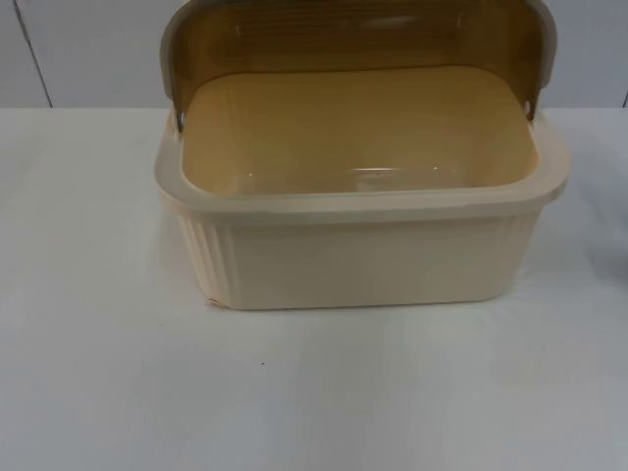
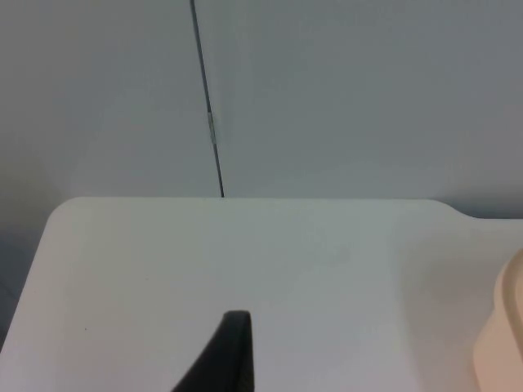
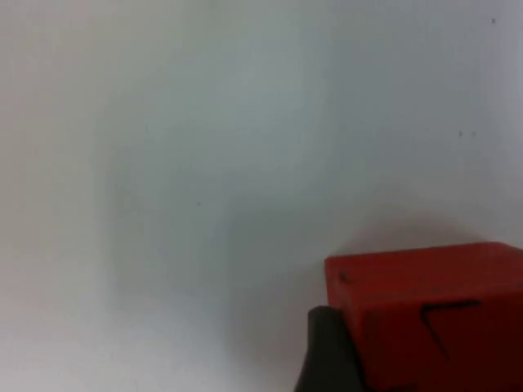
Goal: Open the box lid with the left hand, place the block into the box with the right hand, then close the box lid with the left hand.
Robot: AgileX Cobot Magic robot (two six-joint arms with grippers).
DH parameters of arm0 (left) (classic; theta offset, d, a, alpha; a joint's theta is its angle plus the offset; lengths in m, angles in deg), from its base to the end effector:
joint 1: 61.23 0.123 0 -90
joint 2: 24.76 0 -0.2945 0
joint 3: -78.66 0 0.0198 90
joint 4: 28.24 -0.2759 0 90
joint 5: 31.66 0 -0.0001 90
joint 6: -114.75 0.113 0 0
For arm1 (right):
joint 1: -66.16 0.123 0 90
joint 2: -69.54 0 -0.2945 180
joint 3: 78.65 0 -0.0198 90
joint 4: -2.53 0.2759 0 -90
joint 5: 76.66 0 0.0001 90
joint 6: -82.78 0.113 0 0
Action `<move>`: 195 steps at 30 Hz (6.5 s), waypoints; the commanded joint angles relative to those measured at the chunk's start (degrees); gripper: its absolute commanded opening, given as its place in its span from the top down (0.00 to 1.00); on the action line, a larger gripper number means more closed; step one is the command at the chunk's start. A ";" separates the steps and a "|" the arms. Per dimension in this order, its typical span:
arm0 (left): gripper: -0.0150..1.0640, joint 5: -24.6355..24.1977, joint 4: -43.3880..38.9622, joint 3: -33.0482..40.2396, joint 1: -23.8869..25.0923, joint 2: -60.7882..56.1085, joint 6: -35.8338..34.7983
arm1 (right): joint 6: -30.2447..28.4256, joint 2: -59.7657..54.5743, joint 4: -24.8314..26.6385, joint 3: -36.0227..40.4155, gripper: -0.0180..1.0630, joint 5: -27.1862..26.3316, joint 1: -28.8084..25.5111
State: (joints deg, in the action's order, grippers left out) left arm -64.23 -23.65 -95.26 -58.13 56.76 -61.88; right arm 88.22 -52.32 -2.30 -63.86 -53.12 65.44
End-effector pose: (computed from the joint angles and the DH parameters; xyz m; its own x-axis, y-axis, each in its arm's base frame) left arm 0.3288 0.0129 0.3889 -0.5004 -0.0358 -0.8650 -0.0212 0.9994 -0.0292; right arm 0.3975 -0.0088 0.0799 -0.9397 0.0294 -0.3406 0.0406 0.9988 -0.0256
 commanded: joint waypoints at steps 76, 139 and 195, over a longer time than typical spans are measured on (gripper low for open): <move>0.01 0.36 0.35 0.30 0.28 -0.02 0.34 | -3.10 23.62 -0.24 6.65 0.99 -33.80 39.39; 0.01 1.05 0.35 0.89 0.28 0.88 0.60 | -6.56 2.56 7.12 -2.27 0.06 -36.40 35.72; 0.01 1.36 0.59 0.89 0.28 0.88 0.76 | -6.38 50.55 -0.15 -12.05 0.04 -4.78 24.06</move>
State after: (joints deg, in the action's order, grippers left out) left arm -63.75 -23.53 -94.55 -58.13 57.55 -61.18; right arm 82.29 -2.89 -1.75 -74.24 -59.10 91.24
